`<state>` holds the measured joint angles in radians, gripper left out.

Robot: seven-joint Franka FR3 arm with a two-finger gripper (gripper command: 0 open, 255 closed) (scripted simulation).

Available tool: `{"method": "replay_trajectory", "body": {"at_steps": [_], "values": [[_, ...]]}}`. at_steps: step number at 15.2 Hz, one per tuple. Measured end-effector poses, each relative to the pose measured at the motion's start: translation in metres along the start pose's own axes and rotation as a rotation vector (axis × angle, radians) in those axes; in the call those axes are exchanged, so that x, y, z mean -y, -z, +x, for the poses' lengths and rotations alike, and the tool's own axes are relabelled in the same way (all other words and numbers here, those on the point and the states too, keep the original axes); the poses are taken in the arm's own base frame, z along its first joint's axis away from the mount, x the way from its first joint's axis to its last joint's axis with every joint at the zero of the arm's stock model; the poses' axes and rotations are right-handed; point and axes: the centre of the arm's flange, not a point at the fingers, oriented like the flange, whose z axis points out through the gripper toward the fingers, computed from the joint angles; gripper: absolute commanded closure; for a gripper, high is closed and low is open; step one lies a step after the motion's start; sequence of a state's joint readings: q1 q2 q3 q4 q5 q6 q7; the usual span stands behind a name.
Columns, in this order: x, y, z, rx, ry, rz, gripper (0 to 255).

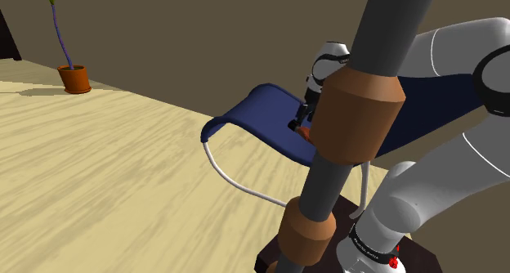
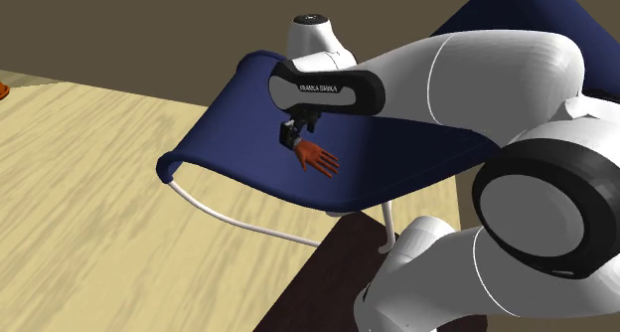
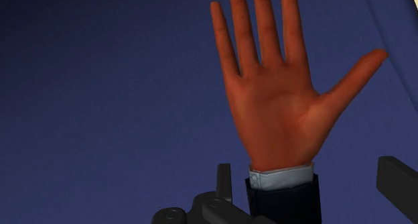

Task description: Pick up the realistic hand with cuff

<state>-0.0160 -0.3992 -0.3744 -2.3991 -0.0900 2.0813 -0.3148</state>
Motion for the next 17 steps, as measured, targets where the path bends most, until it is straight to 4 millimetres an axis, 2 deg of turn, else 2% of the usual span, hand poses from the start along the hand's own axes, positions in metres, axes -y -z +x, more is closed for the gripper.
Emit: {"method": "replay_trajectory", "body": {"at_steps": [6,7,17], "values": [[-0.002,-0.032,0.002,0.0,0.001,0.001,0],[-0.002,-0.034,0.001,0.0,0.001,0.001,255],[-0.002,-0.034,0.001,-0.005,0.001,0.0,255]]}}
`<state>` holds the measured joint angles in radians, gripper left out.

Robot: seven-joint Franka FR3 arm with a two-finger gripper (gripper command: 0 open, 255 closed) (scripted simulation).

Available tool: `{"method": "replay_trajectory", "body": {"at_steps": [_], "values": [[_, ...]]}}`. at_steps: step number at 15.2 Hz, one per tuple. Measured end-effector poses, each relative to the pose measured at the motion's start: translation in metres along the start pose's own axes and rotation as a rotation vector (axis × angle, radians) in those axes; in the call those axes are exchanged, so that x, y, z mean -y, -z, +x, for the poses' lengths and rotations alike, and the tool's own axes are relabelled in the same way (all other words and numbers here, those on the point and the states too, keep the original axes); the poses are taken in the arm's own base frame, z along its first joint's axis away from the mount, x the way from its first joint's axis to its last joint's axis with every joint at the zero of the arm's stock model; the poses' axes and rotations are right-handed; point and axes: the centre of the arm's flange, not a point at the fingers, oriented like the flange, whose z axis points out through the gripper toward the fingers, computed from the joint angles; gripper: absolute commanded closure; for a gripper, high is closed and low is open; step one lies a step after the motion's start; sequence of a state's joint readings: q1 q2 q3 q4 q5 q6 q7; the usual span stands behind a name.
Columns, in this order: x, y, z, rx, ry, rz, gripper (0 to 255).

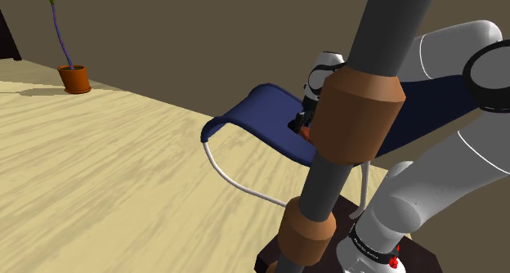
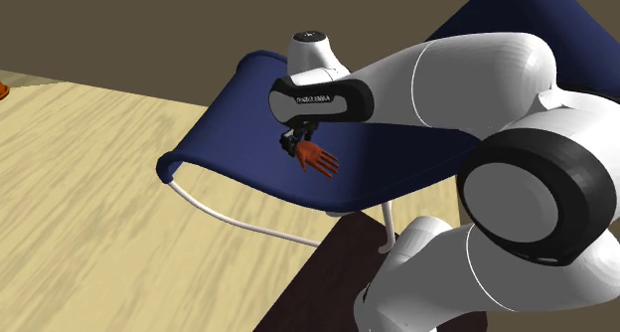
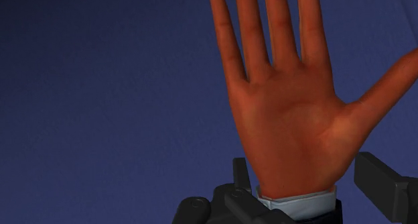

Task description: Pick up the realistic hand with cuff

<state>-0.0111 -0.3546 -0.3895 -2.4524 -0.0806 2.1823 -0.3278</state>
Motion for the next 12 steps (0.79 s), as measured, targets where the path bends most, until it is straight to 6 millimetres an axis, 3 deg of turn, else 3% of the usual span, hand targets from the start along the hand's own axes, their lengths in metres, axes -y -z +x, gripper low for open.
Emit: {"method": "replay_trajectory", "body": {"at_steps": [12], "values": [[0.003,0.056,0.004,0.004,0.0,0.001,255]]}}
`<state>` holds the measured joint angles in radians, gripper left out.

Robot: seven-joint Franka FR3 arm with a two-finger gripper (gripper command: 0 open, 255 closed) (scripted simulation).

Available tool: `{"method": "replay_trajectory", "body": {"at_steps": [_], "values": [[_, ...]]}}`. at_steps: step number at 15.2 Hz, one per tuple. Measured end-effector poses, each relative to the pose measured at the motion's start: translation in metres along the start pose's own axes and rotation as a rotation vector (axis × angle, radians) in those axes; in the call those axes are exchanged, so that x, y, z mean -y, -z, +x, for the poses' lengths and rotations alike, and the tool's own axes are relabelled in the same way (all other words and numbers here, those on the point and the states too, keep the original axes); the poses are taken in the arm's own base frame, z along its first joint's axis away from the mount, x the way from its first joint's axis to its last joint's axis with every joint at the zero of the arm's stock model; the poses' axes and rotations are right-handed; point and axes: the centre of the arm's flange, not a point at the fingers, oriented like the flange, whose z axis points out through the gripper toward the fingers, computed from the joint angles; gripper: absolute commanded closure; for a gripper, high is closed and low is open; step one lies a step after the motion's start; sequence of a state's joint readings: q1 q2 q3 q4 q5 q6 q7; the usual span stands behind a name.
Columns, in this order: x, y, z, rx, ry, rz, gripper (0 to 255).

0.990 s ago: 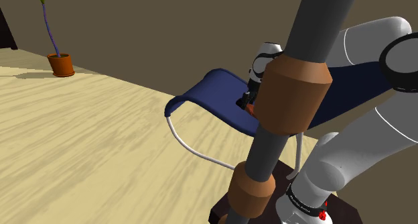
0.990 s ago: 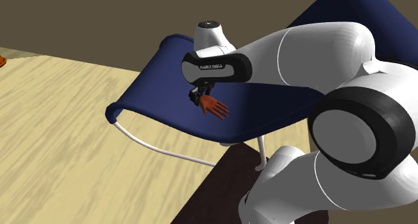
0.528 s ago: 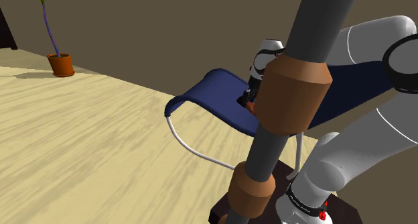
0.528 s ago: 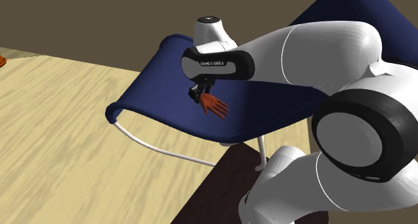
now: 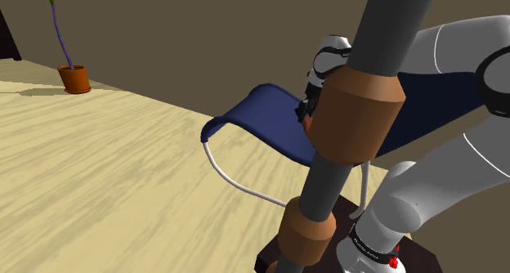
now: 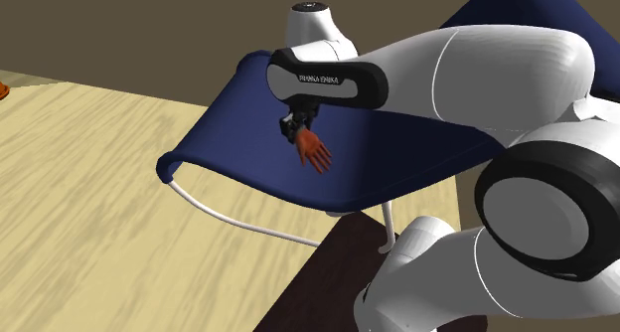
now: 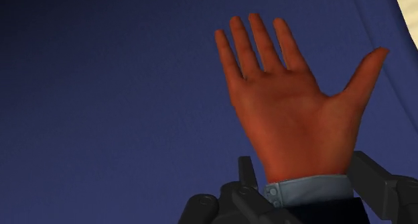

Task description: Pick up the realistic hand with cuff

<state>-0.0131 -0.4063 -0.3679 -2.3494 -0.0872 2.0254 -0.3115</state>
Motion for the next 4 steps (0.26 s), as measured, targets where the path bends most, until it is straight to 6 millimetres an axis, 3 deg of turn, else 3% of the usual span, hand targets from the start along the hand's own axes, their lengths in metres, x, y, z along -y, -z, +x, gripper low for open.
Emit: {"method": "replay_trajectory", "body": {"at_steps": [4], "values": [[0.0,0.02,0.001,0.0,0.0,0.0,255]]}}
